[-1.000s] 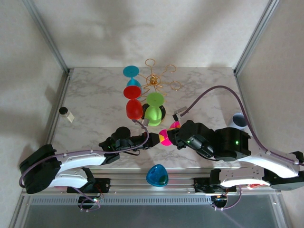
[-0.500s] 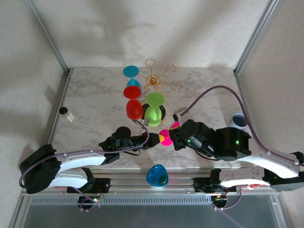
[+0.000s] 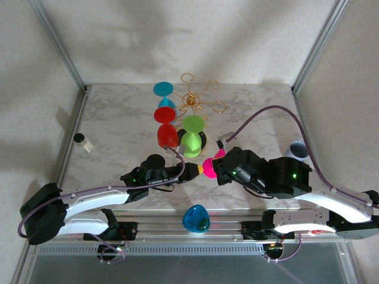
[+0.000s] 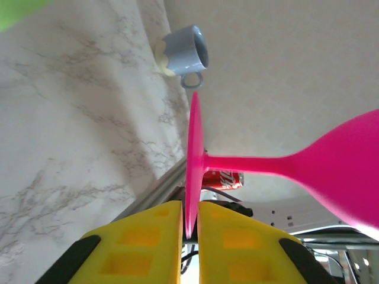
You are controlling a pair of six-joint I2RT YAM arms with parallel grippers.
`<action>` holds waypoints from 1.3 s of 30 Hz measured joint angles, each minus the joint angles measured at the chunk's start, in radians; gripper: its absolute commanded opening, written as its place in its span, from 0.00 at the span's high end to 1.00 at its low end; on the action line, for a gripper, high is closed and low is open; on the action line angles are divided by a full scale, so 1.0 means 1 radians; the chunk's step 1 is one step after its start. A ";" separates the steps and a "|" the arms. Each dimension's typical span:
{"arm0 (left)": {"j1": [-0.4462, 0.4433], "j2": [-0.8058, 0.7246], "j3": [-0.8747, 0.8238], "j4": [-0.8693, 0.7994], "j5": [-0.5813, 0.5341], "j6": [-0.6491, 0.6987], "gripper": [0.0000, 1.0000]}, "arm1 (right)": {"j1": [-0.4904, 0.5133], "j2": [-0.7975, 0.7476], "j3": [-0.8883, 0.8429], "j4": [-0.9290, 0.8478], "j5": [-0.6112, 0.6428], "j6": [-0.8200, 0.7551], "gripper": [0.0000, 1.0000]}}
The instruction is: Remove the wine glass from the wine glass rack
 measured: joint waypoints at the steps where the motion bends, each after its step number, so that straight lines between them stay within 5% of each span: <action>1: 0.001 -0.012 0.000 -0.023 -0.014 0.007 0.82 | -0.013 0.003 -0.002 -0.005 -0.001 0.000 1.00; 19: 0.001 -0.222 0.105 -0.546 -0.286 0.207 0.71 | -0.357 0.040 -0.172 0.071 -0.155 -0.045 1.00; 39: 0.018 -0.254 0.112 -0.652 -0.383 0.307 0.70 | -0.637 0.230 -0.257 0.304 -0.316 -0.156 1.00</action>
